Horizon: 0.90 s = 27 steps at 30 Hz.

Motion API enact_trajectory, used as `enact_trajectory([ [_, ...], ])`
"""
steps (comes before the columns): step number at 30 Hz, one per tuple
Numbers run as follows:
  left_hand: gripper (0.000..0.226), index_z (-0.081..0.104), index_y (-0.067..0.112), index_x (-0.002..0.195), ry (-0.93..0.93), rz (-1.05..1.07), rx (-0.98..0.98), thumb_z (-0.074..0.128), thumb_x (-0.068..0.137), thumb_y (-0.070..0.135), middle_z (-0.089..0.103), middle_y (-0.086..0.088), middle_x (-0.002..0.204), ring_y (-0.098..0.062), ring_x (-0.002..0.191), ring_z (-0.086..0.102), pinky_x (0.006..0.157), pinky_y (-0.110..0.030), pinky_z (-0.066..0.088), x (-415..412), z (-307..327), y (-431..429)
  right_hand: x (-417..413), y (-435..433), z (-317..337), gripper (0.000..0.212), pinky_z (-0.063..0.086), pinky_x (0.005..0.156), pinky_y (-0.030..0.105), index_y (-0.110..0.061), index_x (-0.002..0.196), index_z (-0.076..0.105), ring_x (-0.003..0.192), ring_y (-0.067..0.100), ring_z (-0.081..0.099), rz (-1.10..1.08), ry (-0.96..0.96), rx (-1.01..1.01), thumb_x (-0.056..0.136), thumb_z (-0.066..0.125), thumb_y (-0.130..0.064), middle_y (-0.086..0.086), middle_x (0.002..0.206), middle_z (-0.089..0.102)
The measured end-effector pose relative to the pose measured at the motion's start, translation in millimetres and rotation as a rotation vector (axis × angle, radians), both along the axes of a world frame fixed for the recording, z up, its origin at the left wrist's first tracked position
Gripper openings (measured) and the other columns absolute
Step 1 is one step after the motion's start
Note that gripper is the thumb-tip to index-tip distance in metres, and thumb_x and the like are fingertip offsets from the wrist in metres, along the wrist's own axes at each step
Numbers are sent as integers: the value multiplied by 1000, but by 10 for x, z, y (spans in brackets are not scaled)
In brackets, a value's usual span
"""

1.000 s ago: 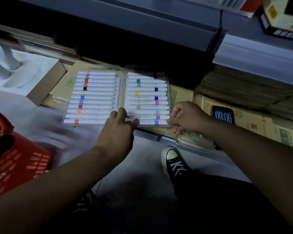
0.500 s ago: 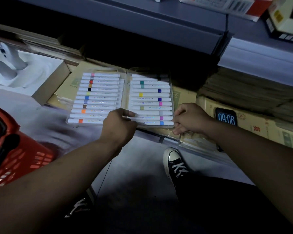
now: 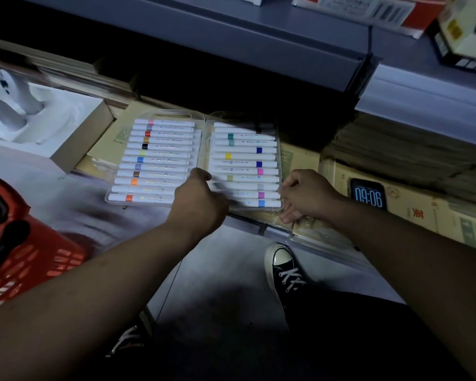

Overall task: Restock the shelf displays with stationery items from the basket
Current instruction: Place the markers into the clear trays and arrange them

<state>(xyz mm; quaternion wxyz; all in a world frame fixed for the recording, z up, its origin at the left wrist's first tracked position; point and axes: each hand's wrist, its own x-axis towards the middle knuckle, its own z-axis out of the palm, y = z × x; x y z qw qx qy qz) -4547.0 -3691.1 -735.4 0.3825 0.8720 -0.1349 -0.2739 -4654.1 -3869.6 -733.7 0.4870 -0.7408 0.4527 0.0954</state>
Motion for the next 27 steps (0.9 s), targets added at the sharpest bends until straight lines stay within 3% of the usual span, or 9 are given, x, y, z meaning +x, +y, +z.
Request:
enact_trajectory([
  [2, 52, 47, 20, 139, 41, -4, -24, 67, 91, 23, 62, -6, 122, -14, 82, 61, 51, -21, 39, 5, 44, -25, 14, 20, -11, 8, 64, 67, 41, -10, 96, 57, 64, 33, 74, 8, 7, -40, 102, 53, -12, 15, 72, 69],
  [5, 57, 47, 19, 142, 12, -25, -32, 71, 90, 23, 60, -1, 118, -14, 88, 58, 53, -17, 37, 25, 73, -24, 25, 36, -24, 9, 64, 72, 44, -11, 94, 56, 64, 34, 74, 29, 13, -80, 101, 50, -12, 16, 70, 71],
  [7, 52, 49, 19, 142, 26, -24, -55, 67, 93, 22, 59, 3, 110, -11, 87, 59, 57, -18, 40, 21, 61, -11, 25, 32, -42, 9, 64, 73, 45, -11, 94, 56, 63, 33, 74, 32, 17, -90, 100, 50, -12, 16, 69, 72],
  [12, 43, 57, 20, 140, 65, -23, -116, 54, 97, 15, 60, -1, 128, -21, 111, 61, 75, -24, 45, -3, -31, 29, 41, 65, -58, 8, 63, 69, 43, -11, 94, 52, 65, 35, 74, 64, 36, -122, 100, 46, -12, 18, 73, 71],
  [14, 32, 64, 19, 127, 88, 38, -160, 56, 96, 11, 64, -1, 118, -14, 96, 66, 68, -23, 46, 19, -44, 18, 48, 75, -58, 8, 63, 66, 42, -9, 95, 51, 65, 36, 74, 78, 43, -142, 99, 44, -11, 21, 76, 71],
  [17, 10, 67, 5, 106, 259, 200, -320, 63, 97, 3, 68, -5, 84, -3, 53, 63, 49, -15, 46, 89, 19, -33, 61, 66, -72, 12, 63, 63, 41, -3, 101, 53, 64, 37, 74, 75, 69, -146, 99, 43, -9, 24, 76, 71],
  [21, 9, 74, 6, 85, 281, 63, -330, 71, 91, 1, 71, 5, 66, -6, 54, 58, 53, -17, 47, 210, 95, -28, 85, 56, -75, 15, 63, 64, 44, -2, 107, 53, 64, 37, 74, 67, 96, -135, 98, 42, -6, 26, 78, 70],
  [24, 14, 76, 12, 79, 216, -39, -293, 75, 87, 0, 71, -4, 70, -10, 59, 59, 62, -22, 53, 228, 114, 29, 102, 51, -76, 16, 64, 63, 45, -3, 108, 54, 65, 37, 74, 69, 106, -138, 98, 41, -5, 25, 80, 70],
  [27, 15, 77, 11, 78, 159, -6, -289, 73, 90, 3, 75, -16, 79, -20, 69, 64, 81, -39, 61, 278, 115, 81, 103, 65, -58, 15, 63, 62, 44, -4, 107, 54, 64, 37, 74, 56, 100, -130, 98, 42, -7, 24, 78, 70],
])
